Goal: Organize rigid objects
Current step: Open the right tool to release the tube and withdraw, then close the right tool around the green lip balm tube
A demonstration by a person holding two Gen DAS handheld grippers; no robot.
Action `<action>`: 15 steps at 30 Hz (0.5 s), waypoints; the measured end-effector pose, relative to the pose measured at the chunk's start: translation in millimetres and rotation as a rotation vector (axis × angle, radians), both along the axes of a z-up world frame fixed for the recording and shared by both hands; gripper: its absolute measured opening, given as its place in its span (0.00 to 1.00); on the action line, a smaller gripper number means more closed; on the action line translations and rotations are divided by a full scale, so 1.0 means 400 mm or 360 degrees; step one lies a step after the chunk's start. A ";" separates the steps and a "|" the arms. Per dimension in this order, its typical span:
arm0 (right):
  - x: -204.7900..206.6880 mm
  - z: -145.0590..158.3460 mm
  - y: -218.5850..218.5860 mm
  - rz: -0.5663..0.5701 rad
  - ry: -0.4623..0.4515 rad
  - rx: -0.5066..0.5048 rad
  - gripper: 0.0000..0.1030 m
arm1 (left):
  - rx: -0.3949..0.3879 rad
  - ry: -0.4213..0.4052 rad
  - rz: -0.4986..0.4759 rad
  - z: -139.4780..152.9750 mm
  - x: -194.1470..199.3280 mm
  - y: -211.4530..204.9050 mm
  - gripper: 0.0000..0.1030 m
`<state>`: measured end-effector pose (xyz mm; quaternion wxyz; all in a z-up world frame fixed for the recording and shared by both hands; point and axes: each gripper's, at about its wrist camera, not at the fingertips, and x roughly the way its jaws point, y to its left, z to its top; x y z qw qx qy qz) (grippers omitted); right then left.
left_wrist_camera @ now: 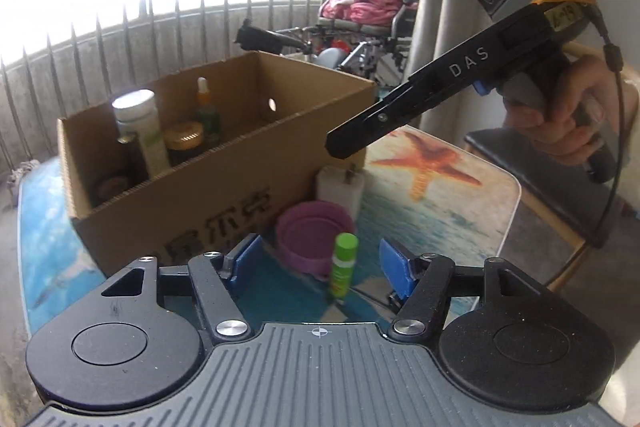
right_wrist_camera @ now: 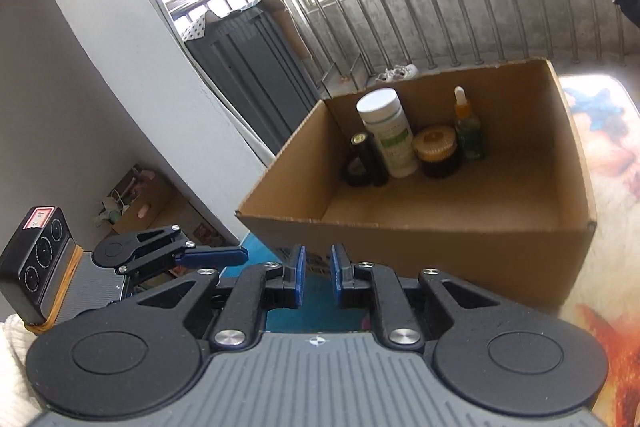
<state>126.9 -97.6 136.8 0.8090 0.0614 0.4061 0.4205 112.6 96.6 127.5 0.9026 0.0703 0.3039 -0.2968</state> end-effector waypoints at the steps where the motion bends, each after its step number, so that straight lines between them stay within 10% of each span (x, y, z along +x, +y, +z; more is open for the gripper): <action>1: -0.012 -0.014 0.000 0.0005 -0.0004 -0.0046 0.15 | 0.0007 0.0019 -0.0024 -0.019 0.006 -0.021 0.53; 4: -0.037 -0.049 0.004 0.0037 0.0027 -0.0108 0.15 | 0.0025 -0.0042 -0.0007 -0.056 0.020 -0.067 0.48; 7: -0.059 -0.055 0.013 0.0087 0.0004 -0.0097 0.15 | 0.0044 -0.0025 0.0014 -0.078 0.030 -0.082 0.13; 15: -0.079 -0.073 0.051 0.0163 -0.0016 -0.0180 0.15 | 0.0059 -0.0036 0.0008 -0.080 0.009 -0.063 0.13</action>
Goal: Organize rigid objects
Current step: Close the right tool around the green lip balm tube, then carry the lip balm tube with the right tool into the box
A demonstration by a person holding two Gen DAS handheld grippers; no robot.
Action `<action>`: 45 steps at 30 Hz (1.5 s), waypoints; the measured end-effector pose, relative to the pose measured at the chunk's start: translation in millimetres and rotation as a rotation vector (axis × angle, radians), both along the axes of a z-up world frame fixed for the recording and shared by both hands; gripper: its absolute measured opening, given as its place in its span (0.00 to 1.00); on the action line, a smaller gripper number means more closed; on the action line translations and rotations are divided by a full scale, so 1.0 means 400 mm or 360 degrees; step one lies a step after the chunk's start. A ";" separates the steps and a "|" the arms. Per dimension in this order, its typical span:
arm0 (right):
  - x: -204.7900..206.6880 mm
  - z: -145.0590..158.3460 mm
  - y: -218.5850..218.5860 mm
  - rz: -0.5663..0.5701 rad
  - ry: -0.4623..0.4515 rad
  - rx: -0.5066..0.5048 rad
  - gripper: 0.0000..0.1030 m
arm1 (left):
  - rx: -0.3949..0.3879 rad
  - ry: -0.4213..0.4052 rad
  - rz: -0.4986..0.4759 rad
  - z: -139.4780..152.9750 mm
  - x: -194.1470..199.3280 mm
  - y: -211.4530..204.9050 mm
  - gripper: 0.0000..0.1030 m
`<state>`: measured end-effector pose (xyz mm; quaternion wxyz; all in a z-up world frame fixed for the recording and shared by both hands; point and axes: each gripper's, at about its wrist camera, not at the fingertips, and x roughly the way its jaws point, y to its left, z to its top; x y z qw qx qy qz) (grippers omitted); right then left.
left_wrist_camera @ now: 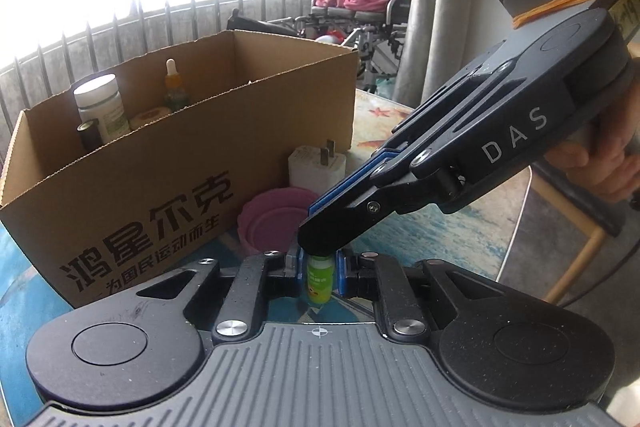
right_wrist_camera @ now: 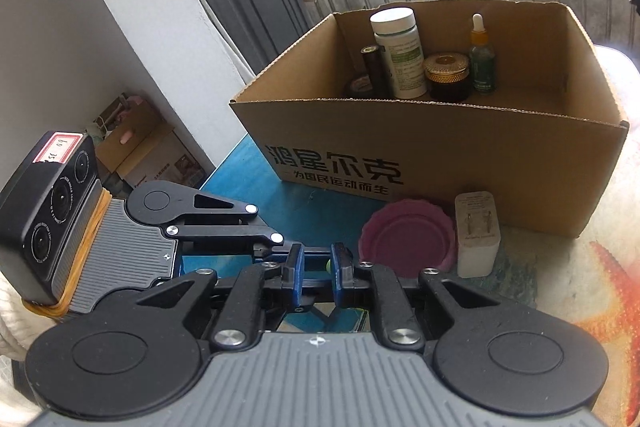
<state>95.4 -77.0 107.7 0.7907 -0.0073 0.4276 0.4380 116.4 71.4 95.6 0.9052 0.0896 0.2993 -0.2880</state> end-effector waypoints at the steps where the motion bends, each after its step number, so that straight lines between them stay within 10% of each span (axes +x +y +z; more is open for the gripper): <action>1: -0.001 0.001 0.000 -0.0008 -0.0004 -0.0002 0.16 | 0.0003 0.0000 -0.0003 0.000 -0.002 0.001 0.13; 18: -0.005 -0.001 -0.003 -0.0023 0.0017 0.0052 0.20 | -0.0029 0.0043 0.0047 -0.042 0.007 -0.002 0.15; 21: -0.009 0.003 -0.006 -0.0023 0.0013 0.0054 0.31 | -0.0040 0.0043 0.0051 -0.051 0.002 0.004 0.14; 24: -0.015 0.001 -0.003 -0.0055 -0.0042 -0.0038 0.63 | -0.0030 0.0031 0.0051 -0.051 -0.004 0.004 0.14; 30: -0.021 -0.024 0.006 -0.0012 -0.0069 -0.0070 0.47 | -0.0005 0.0007 0.0023 -0.053 -0.014 -0.005 0.14; 34: -0.019 -0.050 0.013 -0.0009 -0.0105 -0.0129 0.18 | 0.0037 -0.0028 0.0008 -0.053 -0.019 -0.012 0.14; 45: -0.071 0.147 -0.020 -0.0026 -0.0319 0.0053 0.16 | -0.0060 -0.0183 -0.0034 0.171 -0.040 0.026 0.14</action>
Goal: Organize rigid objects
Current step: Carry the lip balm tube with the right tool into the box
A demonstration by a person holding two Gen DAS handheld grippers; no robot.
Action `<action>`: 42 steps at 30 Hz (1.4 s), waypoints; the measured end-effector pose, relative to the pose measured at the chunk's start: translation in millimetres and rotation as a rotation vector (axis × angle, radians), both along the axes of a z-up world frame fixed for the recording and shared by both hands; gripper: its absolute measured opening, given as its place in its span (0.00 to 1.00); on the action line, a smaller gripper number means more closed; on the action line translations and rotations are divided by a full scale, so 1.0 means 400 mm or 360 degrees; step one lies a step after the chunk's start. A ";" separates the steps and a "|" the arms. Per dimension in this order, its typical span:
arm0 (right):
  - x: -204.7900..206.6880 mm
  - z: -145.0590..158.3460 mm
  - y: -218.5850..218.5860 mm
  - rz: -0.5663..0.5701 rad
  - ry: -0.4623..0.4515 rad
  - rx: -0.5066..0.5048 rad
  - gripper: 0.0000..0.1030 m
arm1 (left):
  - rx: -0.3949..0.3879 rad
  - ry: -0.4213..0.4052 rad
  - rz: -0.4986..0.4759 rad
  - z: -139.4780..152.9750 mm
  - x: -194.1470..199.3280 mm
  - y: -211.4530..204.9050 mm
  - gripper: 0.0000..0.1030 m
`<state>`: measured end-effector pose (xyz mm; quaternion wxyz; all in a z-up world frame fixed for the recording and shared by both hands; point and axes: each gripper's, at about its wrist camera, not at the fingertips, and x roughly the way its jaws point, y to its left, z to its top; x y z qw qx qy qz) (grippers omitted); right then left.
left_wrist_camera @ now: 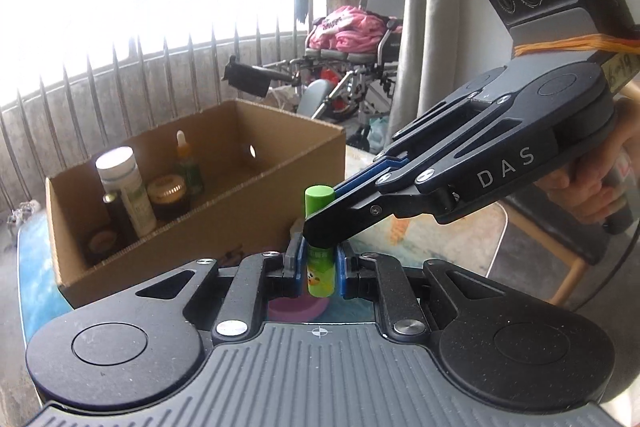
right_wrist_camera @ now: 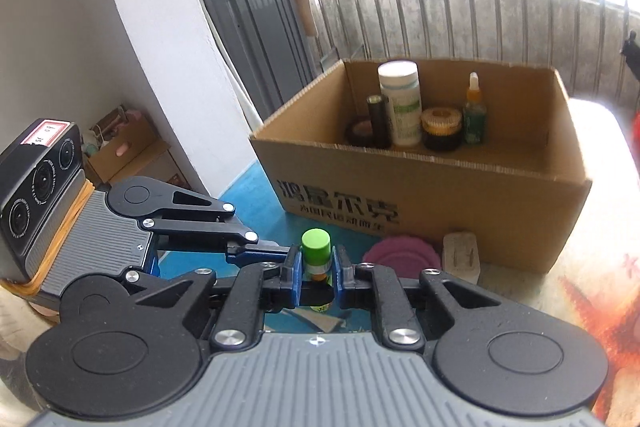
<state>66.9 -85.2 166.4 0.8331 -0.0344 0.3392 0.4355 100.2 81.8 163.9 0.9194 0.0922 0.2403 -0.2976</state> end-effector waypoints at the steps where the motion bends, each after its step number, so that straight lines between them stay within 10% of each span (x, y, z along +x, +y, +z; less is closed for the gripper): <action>1: 0.009 0.030 0.006 0.0009 -0.0042 0.0010 0.16 | 0.0009 -0.0037 -0.0002 0.026 0.018 0.004 0.14; 7: 0.175 0.116 0.103 -0.0028 -0.0149 -0.0023 0.16 | 0.0279 -0.0088 0.0067 0.094 0.218 -0.001 0.14; 17: 0.488 -0.042 0.250 -0.0206 0.0069 -0.0225 0.16 | 0.0499 0.0309 0.0051 -0.058 0.549 0.012 0.14; 42: 0.583 -0.131 0.309 -0.0187 0.0204 -0.0308 0.15 | 0.1063 0.0323 -0.0072 -0.104 0.477 -0.031 0.32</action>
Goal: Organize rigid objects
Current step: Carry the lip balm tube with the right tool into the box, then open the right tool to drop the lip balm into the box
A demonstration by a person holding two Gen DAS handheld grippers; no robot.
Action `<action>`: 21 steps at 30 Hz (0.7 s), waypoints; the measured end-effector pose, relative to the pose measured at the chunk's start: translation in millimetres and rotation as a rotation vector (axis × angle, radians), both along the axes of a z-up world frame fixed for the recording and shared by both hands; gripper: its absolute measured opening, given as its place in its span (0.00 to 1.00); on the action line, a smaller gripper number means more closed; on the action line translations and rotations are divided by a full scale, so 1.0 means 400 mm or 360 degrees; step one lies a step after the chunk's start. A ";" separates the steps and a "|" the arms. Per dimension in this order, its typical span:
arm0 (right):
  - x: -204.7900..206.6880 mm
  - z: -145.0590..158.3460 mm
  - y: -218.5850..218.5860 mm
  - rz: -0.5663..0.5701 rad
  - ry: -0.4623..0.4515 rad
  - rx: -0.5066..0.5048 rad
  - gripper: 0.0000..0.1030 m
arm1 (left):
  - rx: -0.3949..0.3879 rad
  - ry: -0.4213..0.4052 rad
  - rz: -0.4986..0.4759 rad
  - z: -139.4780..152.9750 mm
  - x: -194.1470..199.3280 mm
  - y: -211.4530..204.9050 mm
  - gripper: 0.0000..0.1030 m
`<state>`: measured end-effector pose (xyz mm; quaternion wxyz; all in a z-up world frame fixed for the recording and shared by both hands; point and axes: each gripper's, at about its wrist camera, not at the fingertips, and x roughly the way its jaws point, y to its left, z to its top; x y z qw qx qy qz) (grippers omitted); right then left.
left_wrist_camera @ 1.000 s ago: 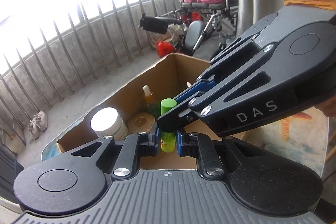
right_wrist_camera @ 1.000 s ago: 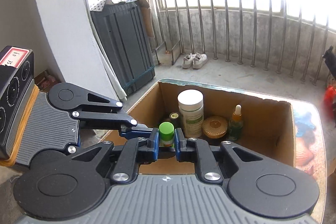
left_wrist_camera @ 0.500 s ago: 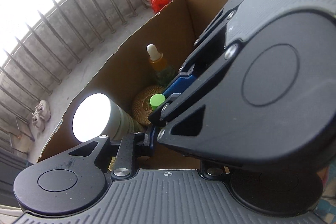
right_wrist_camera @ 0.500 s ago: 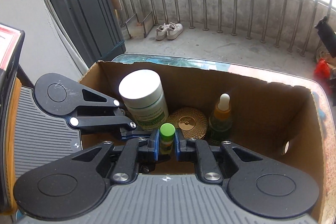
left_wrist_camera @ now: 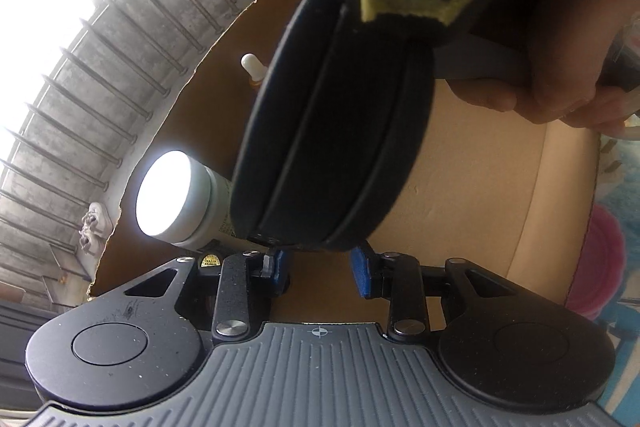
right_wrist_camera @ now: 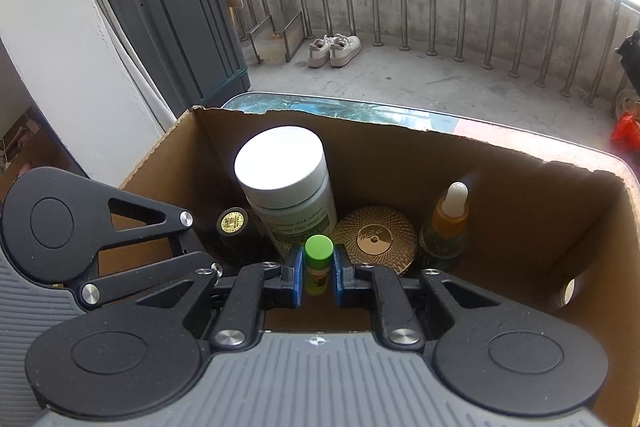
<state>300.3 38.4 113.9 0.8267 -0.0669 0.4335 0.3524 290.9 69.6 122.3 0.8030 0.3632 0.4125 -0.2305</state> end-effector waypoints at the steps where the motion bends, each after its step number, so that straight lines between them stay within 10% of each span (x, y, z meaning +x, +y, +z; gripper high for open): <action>1: 0.006 0.000 -0.001 -0.0012 0.0021 0.0019 0.16 | 0.0010 -0.0012 -0.0004 0.001 -0.004 0.002 0.32; 6: 0.044 -0.006 -0.023 -0.0112 0.0186 0.0150 0.16 | 0.0069 -0.0031 -0.0015 0.006 -0.024 0.000 0.32; 21: -0.015 0.015 0.039 -0.0039 -0.0083 -0.0097 0.20 | 0.0051 -0.0044 0.0011 0.014 -0.081 0.017 0.37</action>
